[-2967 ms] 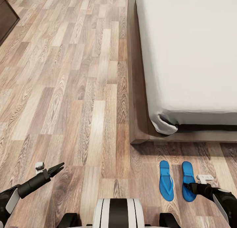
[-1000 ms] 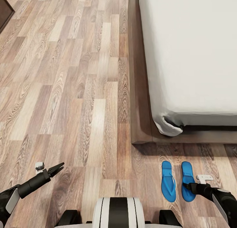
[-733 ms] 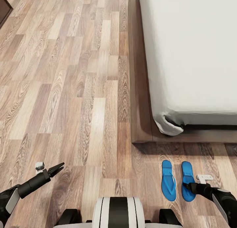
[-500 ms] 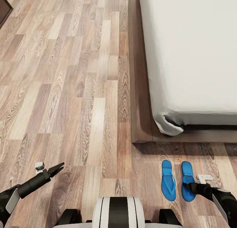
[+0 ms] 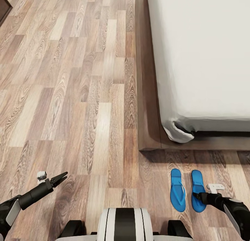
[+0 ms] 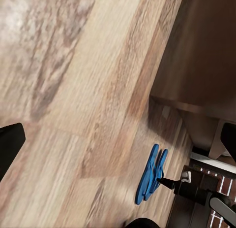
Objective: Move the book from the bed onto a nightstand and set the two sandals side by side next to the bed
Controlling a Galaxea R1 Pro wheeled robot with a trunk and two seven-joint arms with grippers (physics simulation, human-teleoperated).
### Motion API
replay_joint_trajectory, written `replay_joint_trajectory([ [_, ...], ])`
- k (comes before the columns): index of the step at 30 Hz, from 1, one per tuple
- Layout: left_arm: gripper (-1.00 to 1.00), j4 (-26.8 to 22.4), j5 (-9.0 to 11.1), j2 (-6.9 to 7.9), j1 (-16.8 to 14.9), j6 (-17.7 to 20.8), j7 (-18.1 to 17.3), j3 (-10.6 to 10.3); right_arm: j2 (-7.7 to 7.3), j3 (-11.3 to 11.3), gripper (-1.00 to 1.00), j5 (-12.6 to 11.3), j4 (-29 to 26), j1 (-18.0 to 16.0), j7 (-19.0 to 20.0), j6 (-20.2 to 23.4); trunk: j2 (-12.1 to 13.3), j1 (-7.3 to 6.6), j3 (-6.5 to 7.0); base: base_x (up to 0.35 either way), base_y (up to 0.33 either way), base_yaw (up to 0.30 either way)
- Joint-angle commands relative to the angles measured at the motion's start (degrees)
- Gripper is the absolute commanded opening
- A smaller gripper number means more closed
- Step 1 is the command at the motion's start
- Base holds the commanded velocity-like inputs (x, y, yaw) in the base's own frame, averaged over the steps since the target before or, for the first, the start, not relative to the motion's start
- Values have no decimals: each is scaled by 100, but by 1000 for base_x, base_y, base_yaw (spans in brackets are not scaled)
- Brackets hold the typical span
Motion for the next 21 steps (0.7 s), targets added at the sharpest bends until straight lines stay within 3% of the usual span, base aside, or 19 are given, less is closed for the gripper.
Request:
replay_joint_trajectory([
  [1,100,4,6,-2,-6,59,-17,5,10,-47,-100,10,51,7,34,20,-1,2,-4,0,0,0],
  [21,100,4,6,-2,-6,59,-17,6,10,-47,-100,6,51,7,34,20,2,-3,41,0,0,0],
])
